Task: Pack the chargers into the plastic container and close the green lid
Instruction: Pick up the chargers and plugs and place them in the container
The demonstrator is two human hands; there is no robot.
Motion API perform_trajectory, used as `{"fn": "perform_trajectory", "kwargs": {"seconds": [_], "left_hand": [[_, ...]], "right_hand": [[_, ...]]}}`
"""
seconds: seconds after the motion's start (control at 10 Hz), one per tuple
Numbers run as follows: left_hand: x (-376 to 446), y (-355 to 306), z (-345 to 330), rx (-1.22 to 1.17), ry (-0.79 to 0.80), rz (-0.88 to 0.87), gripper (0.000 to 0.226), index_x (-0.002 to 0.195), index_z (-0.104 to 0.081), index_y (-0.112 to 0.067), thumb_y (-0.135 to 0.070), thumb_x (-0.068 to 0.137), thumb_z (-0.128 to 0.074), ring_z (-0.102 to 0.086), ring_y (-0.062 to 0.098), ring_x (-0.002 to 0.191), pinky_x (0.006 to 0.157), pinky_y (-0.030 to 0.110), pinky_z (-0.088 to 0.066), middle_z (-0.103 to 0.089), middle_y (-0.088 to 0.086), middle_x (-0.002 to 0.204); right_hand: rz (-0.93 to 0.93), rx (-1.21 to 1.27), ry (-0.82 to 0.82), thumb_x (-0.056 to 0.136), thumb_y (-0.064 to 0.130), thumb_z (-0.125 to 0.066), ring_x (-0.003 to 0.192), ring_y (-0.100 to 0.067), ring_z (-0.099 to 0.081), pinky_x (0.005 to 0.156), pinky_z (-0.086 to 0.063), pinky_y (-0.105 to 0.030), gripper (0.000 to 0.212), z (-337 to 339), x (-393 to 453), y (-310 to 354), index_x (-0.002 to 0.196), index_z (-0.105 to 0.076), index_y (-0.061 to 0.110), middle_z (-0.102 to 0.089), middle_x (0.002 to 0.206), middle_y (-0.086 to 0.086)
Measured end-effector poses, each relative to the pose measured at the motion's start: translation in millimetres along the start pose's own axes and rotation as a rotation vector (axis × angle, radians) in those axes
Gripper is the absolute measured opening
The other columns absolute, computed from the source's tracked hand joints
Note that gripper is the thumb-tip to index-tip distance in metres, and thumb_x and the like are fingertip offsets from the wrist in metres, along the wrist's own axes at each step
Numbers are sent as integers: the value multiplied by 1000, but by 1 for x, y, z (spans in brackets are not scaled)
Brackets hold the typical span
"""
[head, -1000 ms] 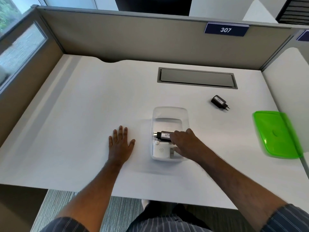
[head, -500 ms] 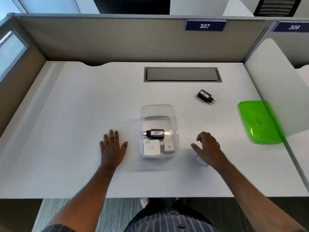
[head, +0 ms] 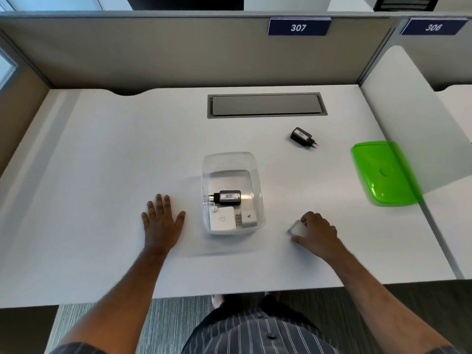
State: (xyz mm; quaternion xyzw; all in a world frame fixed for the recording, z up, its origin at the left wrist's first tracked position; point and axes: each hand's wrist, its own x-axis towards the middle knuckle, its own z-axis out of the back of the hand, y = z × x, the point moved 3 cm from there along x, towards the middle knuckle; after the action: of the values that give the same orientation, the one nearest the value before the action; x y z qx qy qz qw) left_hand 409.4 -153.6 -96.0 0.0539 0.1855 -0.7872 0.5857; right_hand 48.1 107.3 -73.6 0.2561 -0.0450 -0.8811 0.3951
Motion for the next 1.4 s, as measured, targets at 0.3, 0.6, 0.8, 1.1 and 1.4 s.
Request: {"fn": "perform_trajectory", "kwargs": {"seconds": [0.3, 0.6, 0.8, 1.1, 1.4], "left_hand": [[1, 3, -2, -12, -7, 0, 77, 163, -5, -15, -53, 104, -34, 2, 34, 160, 129, 56, -4, 2, 9, 173], [0, 3, -3, -26, -30, -2, 76, 163, -4, -16, -53, 104, -34, 3, 34, 160, 129, 55, -3, 2, 8, 173], [-1, 3, -5, -17, -53, -9, 76, 164, -3, -17, -54, 103, -33, 2, 33, 160, 129, 54, -4, 2, 7, 173], [-4, 4, -9, -13, -142, -31, 84, 163, -7, -16, -62, 93, -11, -2, 33, 160, 129, 54, -5, -2, 7, 173], [-3, 6, -12, 33, -160, -25, 79, 163, -9, -16, -59, 97, -17, -4, 34, 160, 128, 56, -9, -4, 8, 173]], "right_hand": [[65, 23, -96, 83, 51, -70, 107, -28, -58, 89, -40, -41, 48, 18, 0, 22, 115, -51, 20, -56, 113, 0], [274, 138, -296, 81, 41, -75, 92, -24, -60, 85, -42, -39, 44, 71, 4, 94, 112, -55, 18, -59, 106, 2], [393, 128, -315, 85, 41, -72, 95, -23, -60, 90, -43, -42, 41, 95, 16, 148, 115, -57, 18, -61, 110, 0], [538, 46, -124, 89, 40, -70, 101, -22, -61, 101, -40, -42, 45, 84, 52, 221, 126, -58, 18, -61, 119, 0], [514, -111, 15, 89, 29, -69, 95, -27, -65, 98, -38, -44, 31, 46, 79, 256, 110, -53, 13, -68, 108, -1]]}}
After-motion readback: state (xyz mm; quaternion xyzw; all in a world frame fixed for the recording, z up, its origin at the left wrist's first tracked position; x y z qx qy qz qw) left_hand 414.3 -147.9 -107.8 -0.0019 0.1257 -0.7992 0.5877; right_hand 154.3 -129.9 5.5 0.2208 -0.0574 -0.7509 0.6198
